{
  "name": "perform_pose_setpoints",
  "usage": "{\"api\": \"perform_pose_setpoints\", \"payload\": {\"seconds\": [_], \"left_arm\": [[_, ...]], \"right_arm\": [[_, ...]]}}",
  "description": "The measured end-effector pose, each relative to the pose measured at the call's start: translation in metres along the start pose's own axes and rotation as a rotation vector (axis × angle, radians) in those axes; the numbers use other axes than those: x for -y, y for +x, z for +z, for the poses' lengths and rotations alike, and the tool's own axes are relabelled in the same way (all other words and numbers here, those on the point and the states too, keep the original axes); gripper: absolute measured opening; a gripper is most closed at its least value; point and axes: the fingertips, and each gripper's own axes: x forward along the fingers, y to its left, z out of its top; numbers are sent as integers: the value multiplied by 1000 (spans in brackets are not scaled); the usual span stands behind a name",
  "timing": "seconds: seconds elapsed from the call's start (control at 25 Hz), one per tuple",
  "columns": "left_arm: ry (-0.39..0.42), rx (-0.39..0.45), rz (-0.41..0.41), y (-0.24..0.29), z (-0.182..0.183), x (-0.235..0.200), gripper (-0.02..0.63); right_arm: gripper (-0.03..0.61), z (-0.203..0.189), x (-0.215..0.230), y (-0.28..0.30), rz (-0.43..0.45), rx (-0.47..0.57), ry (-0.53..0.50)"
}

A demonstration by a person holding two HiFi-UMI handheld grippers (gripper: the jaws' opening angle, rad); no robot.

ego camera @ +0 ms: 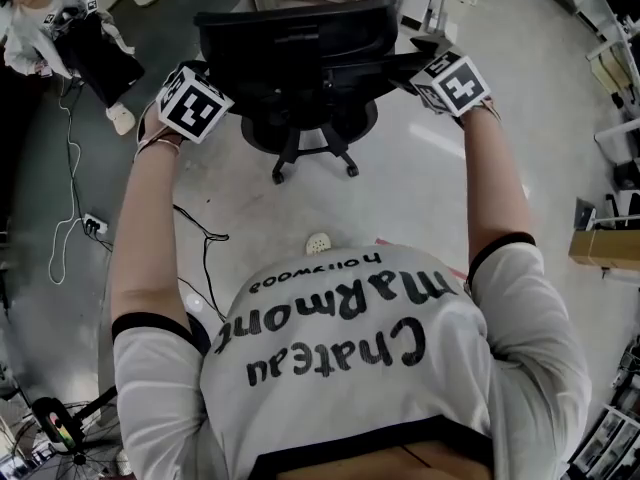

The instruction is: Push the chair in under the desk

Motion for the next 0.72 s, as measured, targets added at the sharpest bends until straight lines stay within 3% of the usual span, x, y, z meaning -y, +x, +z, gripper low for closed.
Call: {"api": "perform_pose_setpoints", "payload": {"seconds": [0.32,0.72], "left_arm": [[22,67,18,-6,-2,1,282],[22,55,32,-4,-1,0,284]], "right_arm": [[371,2,0,-5,-41,28,12],[374,2,3,-2,-33,47,4]]}}
